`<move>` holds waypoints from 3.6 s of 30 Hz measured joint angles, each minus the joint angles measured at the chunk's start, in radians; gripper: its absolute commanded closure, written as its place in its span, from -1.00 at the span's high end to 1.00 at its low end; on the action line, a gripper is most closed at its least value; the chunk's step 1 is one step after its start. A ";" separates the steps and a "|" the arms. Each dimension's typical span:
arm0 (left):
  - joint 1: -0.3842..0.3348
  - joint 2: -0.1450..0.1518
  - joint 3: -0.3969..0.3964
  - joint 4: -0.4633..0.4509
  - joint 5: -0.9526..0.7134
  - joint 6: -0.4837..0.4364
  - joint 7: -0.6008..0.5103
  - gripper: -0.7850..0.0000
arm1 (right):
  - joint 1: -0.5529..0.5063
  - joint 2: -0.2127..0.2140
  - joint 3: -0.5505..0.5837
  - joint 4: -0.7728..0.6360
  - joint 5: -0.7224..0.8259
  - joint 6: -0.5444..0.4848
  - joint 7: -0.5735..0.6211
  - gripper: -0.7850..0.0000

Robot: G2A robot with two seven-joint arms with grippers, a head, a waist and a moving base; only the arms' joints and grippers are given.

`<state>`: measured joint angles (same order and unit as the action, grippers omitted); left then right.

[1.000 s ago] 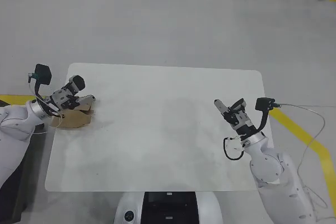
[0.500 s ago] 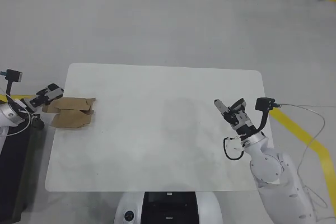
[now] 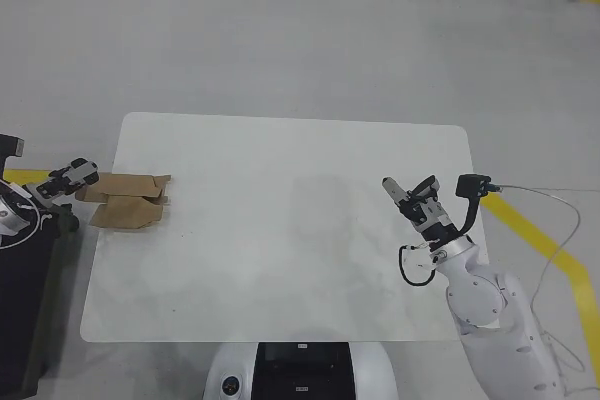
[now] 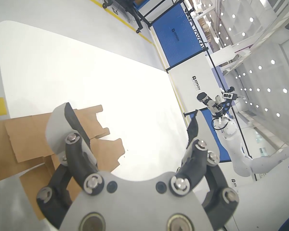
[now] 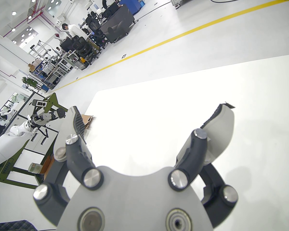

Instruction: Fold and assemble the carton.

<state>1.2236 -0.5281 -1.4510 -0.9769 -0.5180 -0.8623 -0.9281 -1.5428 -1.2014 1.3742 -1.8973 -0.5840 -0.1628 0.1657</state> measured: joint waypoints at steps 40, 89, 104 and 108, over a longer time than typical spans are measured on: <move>-0.311 -0.122 0.143 0.583 0.173 0.203 0.127 1.00 | 0.000 0.000 0.000 0.000 0.000 0.000 0.000 1.00; -0.510 -0.228 0.110 0.767 0.010 0.230 -0.128 -0.98 | 0.000 0.000 0.000 0.000 0.000 0.000 0.000 1.00; -0.501 -0.187 0.009 0.587 -0.145 0.207 -0.237 -1.00 | 0.000 0.000 0.000 0.000 0.000 0.000 0.000 1.00; -0.468 -0.182 -0.006 0.496 -0.176 0.217 -0.247 -1.00 | 0.000 0.000 0.000 0.000 0.000 0.000 0.000 1.00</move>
<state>0.7552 -0.7102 -1.4570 -0.4808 -0.6944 -0.6450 -1.1753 -1.5428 -1.2014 1.3742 -1.8973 -0.5840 -0.1628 0.1657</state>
